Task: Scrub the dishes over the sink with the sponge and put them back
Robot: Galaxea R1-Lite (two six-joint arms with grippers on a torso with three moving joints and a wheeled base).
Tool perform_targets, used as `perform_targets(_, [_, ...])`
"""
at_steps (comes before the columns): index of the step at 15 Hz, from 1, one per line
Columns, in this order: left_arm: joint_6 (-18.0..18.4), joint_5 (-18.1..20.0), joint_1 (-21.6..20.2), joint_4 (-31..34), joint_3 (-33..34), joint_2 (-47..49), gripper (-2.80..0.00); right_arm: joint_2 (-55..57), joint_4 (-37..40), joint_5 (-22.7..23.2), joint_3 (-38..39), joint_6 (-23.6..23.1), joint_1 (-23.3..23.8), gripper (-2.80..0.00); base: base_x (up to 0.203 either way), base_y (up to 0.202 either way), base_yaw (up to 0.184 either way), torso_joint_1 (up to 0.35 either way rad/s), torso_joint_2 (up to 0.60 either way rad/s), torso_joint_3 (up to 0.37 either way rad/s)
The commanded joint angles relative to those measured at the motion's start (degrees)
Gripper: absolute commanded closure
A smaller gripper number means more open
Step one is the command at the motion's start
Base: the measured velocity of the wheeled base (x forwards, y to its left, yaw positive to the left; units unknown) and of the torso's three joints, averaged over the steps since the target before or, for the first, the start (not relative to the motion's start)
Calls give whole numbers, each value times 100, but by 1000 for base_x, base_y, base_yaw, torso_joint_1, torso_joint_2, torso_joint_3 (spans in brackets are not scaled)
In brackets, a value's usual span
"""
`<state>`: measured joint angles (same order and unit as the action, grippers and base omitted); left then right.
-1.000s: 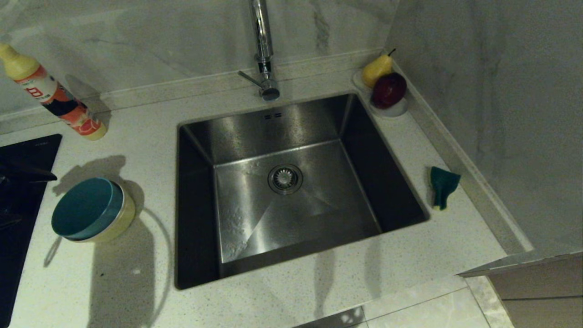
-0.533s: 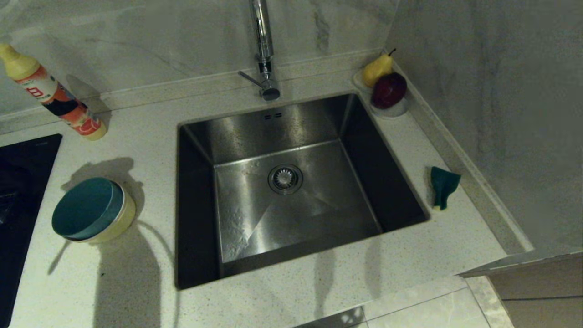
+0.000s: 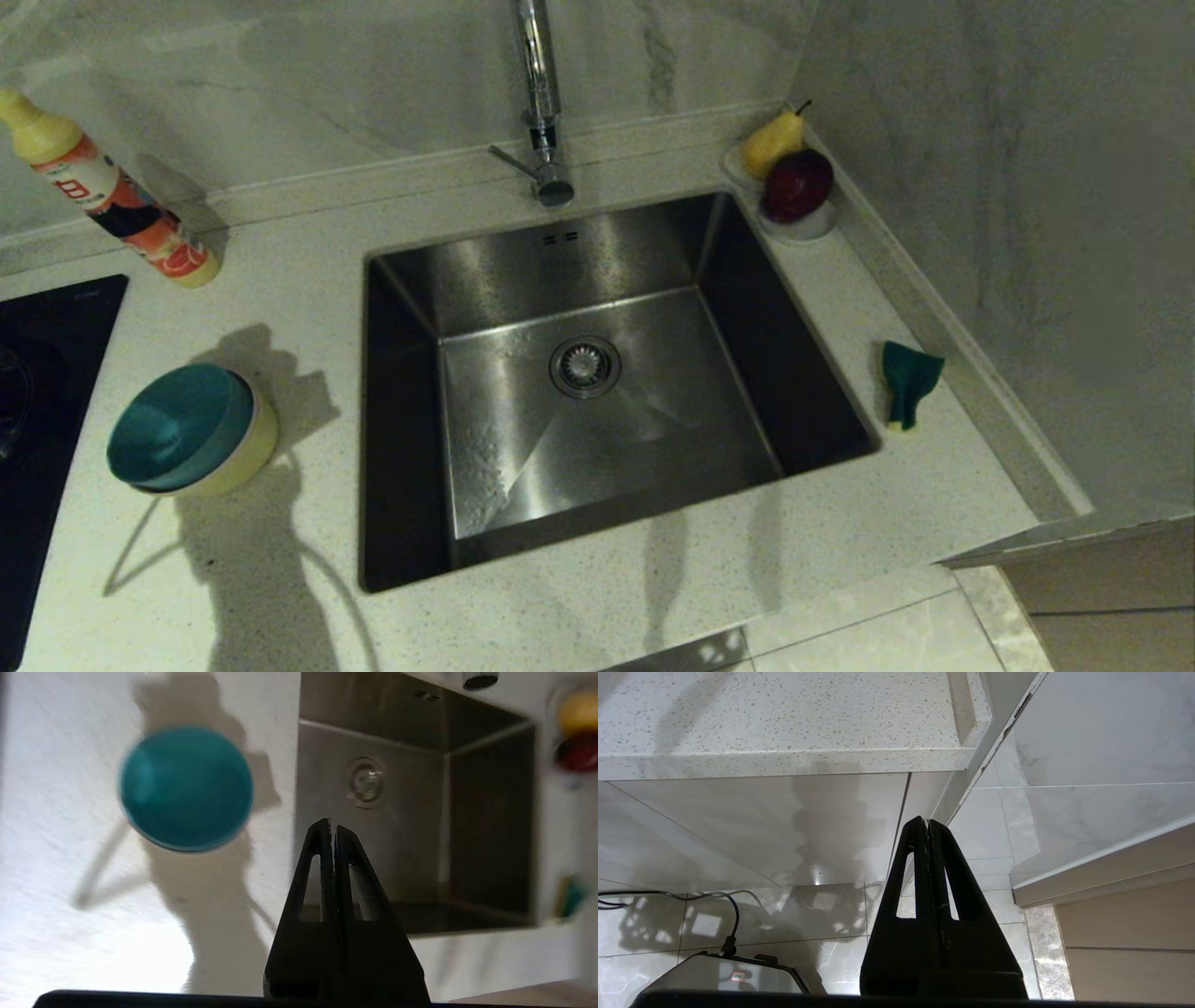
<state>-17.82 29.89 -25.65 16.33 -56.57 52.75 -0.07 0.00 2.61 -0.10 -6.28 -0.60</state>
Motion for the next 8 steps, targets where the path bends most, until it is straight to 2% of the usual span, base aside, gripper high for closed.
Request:
perform_targets(1, [566,-129,-2,-1,278,-418,0,-19,0,3,1,-5,-2,0,0,0,0,0,0,0])
perform_targets(5, [1587,-292,-1,13,731,-1141,0,-19,0,3,1,-5,-2,0,0,0,0,0,0,0])
perform_targets(6, [1771,-497,77,6,853,-1301,0,-19,0,3,1,-5,-2,0,0,0,0,0,0,0])
perform_targets(8, [1900,-1387,860,0,1104,-1691,0,-19,0,3,1,-5,-2,0,0,0,0,0,0,0])
